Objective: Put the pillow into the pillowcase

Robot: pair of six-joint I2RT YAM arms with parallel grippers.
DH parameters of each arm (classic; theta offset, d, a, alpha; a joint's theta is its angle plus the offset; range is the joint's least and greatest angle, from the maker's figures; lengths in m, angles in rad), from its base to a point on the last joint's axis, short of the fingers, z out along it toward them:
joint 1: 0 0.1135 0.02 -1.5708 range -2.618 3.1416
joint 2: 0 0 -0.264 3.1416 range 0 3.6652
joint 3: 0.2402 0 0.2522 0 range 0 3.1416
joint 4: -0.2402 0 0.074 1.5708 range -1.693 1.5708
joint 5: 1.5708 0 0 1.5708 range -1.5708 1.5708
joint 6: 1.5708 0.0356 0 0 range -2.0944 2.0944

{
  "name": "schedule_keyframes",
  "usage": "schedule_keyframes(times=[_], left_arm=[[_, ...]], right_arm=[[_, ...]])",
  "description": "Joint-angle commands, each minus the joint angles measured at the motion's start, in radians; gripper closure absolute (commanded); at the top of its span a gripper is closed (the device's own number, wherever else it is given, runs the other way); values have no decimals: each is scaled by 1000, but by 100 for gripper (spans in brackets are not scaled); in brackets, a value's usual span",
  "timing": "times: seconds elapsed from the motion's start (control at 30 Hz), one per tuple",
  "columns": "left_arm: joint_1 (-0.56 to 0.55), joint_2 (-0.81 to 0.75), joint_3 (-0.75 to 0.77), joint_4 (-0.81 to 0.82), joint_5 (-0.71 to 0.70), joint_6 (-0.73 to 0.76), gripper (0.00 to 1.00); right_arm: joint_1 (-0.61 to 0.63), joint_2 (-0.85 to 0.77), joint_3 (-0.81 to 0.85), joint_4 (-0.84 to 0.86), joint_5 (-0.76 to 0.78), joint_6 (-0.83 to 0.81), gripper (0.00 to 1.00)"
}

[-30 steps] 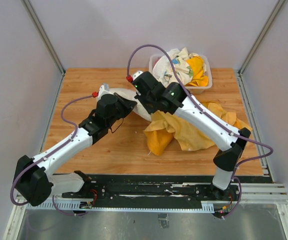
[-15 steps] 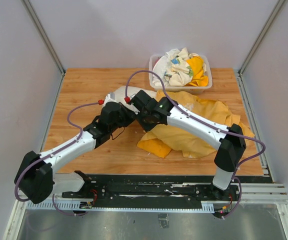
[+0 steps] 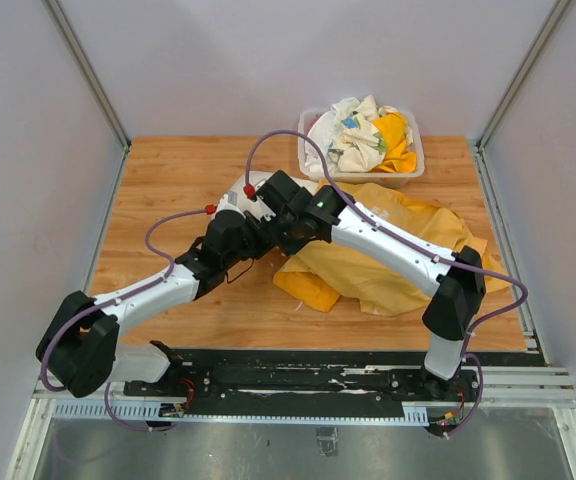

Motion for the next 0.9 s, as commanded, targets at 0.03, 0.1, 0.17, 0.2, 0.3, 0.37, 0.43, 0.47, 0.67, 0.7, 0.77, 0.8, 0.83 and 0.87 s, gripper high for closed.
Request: schedule_keyframes(times=[0.03,0.1,0.17,0.2,0.3,0.37,0.43,0.47,0.67,0.7,0.77,0.8,0.83,0.87], left_arm=[[-17,-18,-22,100,75,10,100],[-17,-21,-13,74,58,25,100],[-17,-20,-4,45,53,31,98],[-17,-20,1,18,50,33,96],[-15,-35,6,-67,9,32,70],[-11,-58,9,-135,-30,32,51],[-5,-95,4,-189,-61,36,43],[-1,-113,2,-218,-78,36,40],[41,-230,-36,-384,-170,-3,29],[53,-252,-47,-410,-191,-12,27],[83,-289,-76,-439,-216,-14,23],[103,-301,-90,-453,-219,-13,22],[124,-310,-106,-460,-217,-15,21],[148,-315,-126,-460,-209,-14,19]], right_arm=[[-3,-13,-26,46,-8,2,99],[-3,-19,-43,48,-14,10,99],[-3,-32,-68,59,-13,17,99],[-3,-39,-83,67,-9,18,99],[-3,-60,-134,86,8,24,99],[-2,-72,-176,106,16,30,99],[-3,-79,-211,125,22,35,99],[-3,-81,-231,135,24,38,99],[-3,-78,-263,164,17,48,99],[-3,-79,-263,167,15,48,99],[-3,-80,-263,169,14,48,99],[-3,-80,-260,169,11,47,99],[-3,-79,-257,169,9,47,99],[-3,-80,-255,168,8,47,99]])
